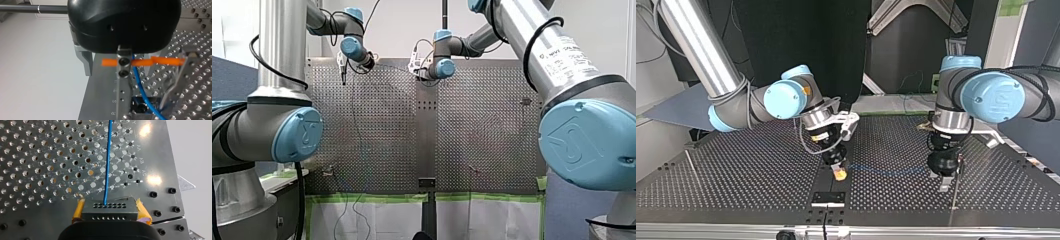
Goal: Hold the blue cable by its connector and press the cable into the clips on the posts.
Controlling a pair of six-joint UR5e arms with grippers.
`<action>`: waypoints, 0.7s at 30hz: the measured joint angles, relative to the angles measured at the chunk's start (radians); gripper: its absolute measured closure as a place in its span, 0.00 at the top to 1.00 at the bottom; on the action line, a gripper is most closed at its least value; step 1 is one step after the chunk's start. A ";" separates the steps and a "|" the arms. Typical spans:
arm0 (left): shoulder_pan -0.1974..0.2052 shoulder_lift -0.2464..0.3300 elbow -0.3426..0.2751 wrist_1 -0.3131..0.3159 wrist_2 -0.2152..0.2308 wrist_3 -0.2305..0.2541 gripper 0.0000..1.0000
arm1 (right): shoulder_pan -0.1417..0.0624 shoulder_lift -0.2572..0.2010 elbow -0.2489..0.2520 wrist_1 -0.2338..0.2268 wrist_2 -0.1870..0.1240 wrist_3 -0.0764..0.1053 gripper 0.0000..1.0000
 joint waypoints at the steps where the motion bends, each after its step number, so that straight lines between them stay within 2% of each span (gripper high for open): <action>1: 0.000 0.000 0.000 0.000 0.000 0.000 1.00 | 0.000 0.000 0.000 0.000 0.000 0.000 0.00; 2: 0.000 0.000 0.000 0.000 0.000 0.000 1.00 | 0.000 0.000 0.000 0.001 0.000 0.000 0.00; 3: -0.001 0.000 0.000 -0.001 0.001 0.000 0.91 | 0.000 0.000 0.000 0.001 0.000 0.000 0.00; 4: -0.002 0.000 0.000 -0.001 0.001 0.000 0.91 | 0.000 0.000 -0.001 0.001 0.000 0.000 0.00; 5: -0.004 0.000 0.000 -0.001 0.002 0.000 0.80 | 0.000 0.000 0.000 0.001 0.000 0.000 0.00; 6: -0.005 0.000 0.000 -0.001 0.002 0.000 0.60 | 0.000 0.000 -0.001 0.001 0.000 0.000 0.00; 7: -0.006 0.000 0.000 -0.002 0.003 -0.001 0.60 | 0.000 0.000 0.000 0.001 0.000 0.000 0.00; 9: -0.008 0.000 0.000 -0.002 0.004 -0.004 0.24 | 0.001 0.000 0.000 0.002 0.000 0.000 0.00; 10: -0.009 0.000 0.000 -0.003 0.004 -0.006 0.24 | 0.001 0.000 0.000 0.002 0.000 0.000 0.00; 11: -0.010 0.000 -0.001 -0.004 0.004 -0.010 0.00 | 0.001 0.000 -0.001 0.002 0.000 -0.001 0.00; 21: -0.011 0.000 -0.001 -0.009 0.018 -0.056 0.00 | 0.001 0.000 0.000 0.003 0.000 -0.005 0.00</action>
